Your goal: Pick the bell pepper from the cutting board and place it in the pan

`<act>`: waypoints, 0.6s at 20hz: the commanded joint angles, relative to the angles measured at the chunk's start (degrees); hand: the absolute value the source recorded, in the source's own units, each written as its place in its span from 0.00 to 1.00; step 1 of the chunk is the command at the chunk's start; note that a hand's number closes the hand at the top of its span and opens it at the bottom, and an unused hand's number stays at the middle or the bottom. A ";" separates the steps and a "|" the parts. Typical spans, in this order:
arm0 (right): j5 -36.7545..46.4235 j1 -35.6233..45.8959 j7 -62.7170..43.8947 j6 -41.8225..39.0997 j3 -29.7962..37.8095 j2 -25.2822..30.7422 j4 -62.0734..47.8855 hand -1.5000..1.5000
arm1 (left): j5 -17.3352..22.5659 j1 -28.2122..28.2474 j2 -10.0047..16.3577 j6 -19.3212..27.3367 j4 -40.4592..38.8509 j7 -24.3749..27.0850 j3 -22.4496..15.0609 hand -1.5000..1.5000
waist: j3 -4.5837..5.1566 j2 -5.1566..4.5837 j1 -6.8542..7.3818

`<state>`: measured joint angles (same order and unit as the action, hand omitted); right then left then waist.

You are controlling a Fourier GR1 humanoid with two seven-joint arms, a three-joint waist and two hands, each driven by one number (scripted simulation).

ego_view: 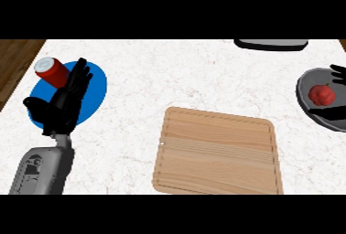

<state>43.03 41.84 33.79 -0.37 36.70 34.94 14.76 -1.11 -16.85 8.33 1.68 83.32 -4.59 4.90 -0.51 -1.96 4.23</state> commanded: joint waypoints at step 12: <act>-14.43 -5.78 13.90 -26.97 11.66 10.92 -5.49 0.00 | 0.35 1.70 1.27 0.80 5.10 -4.12 1.12 0.50 | 0.23 1.62 -2.95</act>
<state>30.89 38.10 44.85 -18.27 47.09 42.65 10.17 -0.77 -14.78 9.19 1.88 84.56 -5.04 6.20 -0.32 -0.84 1.76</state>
